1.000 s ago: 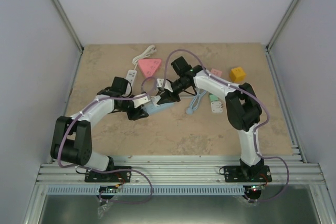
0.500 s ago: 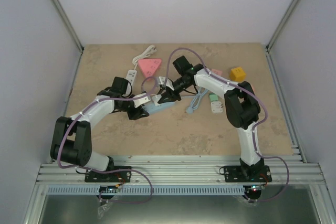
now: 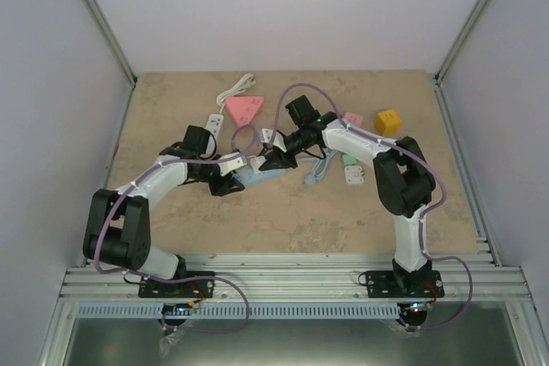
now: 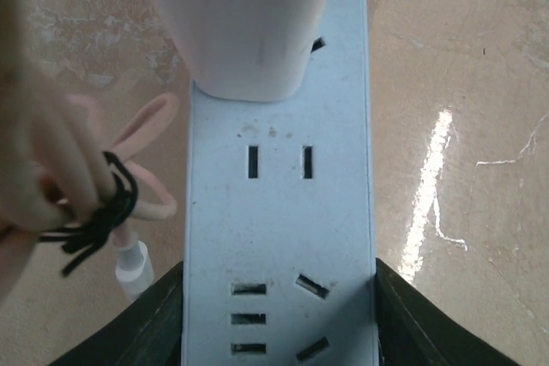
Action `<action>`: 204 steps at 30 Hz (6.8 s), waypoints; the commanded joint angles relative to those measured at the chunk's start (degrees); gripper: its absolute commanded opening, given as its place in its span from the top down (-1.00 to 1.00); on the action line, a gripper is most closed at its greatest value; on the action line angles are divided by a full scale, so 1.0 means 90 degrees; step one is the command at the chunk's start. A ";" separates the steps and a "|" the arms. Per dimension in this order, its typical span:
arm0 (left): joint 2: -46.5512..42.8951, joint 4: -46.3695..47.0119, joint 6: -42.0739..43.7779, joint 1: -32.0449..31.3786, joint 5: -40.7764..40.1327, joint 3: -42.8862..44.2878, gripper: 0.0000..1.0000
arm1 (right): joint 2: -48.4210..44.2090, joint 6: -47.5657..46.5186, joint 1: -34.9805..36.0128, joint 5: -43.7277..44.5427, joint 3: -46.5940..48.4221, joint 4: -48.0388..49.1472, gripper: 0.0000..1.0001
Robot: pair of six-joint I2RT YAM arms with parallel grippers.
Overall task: Pull the plug off the socket
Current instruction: Remove the plug from the socket, then place the socket at the center of the board, then place the plug at the center of the board.
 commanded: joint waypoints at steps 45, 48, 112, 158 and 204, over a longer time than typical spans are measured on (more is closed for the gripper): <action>0.0041 0.0090 0.0055 0.0052 0.0318 0.0140 1.00 | -0.0023 -0.0327 -0.0086 -0.0322 0.0740 -0.0630 0.99; 0.0056 0.0073 0.0064 0.0052 0.0319 0.0142 1.00 | -0.0005 -0.0220 -0.0238 -0.0562 0.0775 -0.0648 0.99; 0.0442 -0.0216 0.0040 -0.0153 -0.0085 0.0322 1.00 | -0.0909 -0.0450 -0.0116 0.0661 0.0712 0.0054 0.99; 0.0415 0.1012 -0.1417 0.0227 -0.0969 0.0325 1.00 | -0.0853 0.1924 -0.1589 -0.0029 0.0967 0.0212 0.99; 0.1512 0.1776 -0.3036 0.0520 -0.2514 0.0446 -0.77 | -0.2530 -0.0051 -0.6088 0.0925 -0.3384 -0.2208 0.99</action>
